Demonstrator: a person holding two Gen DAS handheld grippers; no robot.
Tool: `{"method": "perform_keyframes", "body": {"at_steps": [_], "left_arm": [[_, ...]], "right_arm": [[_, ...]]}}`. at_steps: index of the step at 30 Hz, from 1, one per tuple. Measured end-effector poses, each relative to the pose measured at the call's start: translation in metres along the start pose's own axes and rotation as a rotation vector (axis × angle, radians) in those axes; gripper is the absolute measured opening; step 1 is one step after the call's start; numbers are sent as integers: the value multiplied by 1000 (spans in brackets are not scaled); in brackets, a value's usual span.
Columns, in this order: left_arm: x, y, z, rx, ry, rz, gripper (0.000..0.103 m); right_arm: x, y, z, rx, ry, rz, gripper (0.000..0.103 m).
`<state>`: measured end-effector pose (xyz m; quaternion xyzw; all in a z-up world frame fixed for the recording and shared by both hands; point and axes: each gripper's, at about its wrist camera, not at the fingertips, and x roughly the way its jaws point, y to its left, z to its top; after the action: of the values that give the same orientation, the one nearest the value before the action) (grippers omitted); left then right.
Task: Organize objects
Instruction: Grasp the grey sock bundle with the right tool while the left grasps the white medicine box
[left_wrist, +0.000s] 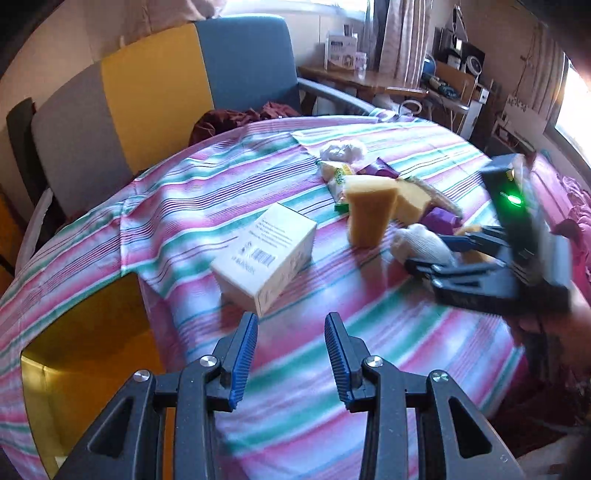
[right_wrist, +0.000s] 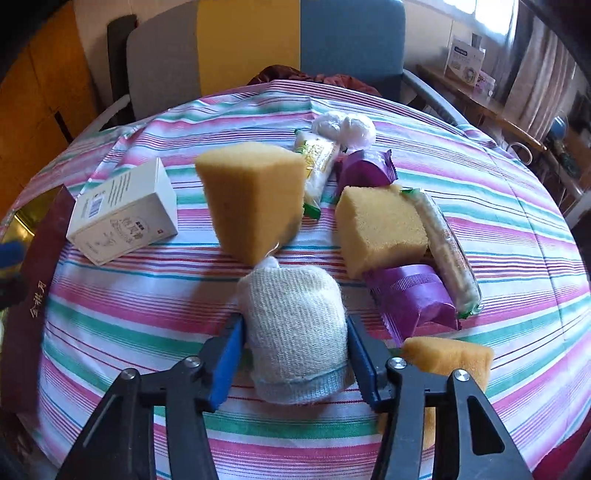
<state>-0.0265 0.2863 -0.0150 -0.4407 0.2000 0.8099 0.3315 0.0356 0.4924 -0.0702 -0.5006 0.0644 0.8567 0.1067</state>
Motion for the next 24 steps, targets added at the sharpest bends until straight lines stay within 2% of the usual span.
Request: {"method": "perform_keyframes", "body": {"at_steps": [5, 7, 9, 11, 14, 16, 20, 22, 23, 24], "left_arm": [[42, -2, 25, 61, 78, 68, 38], [49, -2, 36, 71, 69, 97, 38], [56, -1, 44, 70, 77, 74, 38], [62, -1, 50, 86, 68, 78, 46], [67, -6, 51, 134, 61, 99, 52], [67, -9, 51, 157, 59, 86, 55], [64, -9, 51, 200, 42, 103, 56], [66, -3, 53, 184, 50, 58, 57], [67, 1, 54, 167, 52, 38, 62], [68, 5, 56, 147, 52, 31, 62]], "right_arm": [[-4, -4, 1, 42, -10, 74, 54], [-6, -5, 1, 50, -20, 82, 54], [-6, -5, 2, 64, -21, 104, 54], [-7, -5, 3, 70, -24, 119, 54], [-9, -3, 4, 65, -34, 126, 54], [-9, -3, 4, 67, -36, 134, 54], [-10, -2, 5, 66, -41, 134, 54], [-10, -1, 5, 64, -41, 135, 55], [-10, -1, 5, 63, -41, 136, 55], [-10, -1, 5, 63, -42, 136, 55]]}}
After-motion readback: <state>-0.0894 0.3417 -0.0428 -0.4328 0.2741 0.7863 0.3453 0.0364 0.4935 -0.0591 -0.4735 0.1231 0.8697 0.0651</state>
